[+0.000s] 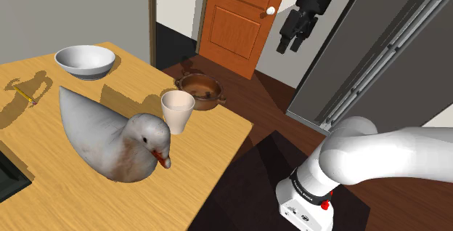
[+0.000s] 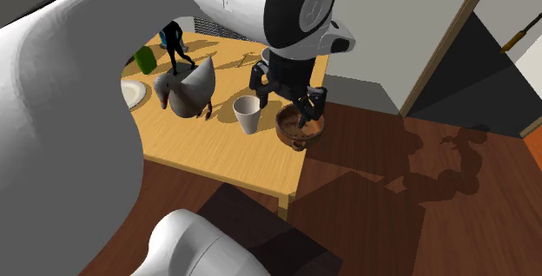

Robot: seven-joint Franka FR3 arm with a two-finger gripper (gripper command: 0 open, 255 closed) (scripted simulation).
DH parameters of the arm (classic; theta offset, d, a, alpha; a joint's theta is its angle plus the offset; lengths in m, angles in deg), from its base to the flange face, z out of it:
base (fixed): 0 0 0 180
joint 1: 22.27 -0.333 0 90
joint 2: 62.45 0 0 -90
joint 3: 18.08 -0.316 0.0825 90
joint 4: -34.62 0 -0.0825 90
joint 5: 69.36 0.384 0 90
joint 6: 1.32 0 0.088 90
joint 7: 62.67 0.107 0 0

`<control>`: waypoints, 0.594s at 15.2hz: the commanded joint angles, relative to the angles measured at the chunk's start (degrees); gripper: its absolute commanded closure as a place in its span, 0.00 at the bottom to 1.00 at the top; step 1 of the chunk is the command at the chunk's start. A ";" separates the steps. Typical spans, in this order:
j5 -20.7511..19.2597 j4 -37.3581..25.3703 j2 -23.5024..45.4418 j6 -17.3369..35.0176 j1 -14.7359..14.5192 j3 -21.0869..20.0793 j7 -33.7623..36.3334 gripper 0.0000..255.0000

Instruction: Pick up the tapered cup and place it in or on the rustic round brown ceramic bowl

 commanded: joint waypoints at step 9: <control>4.36 7.38 6.01 15.12 -2.26 -5.24 2.95 0.00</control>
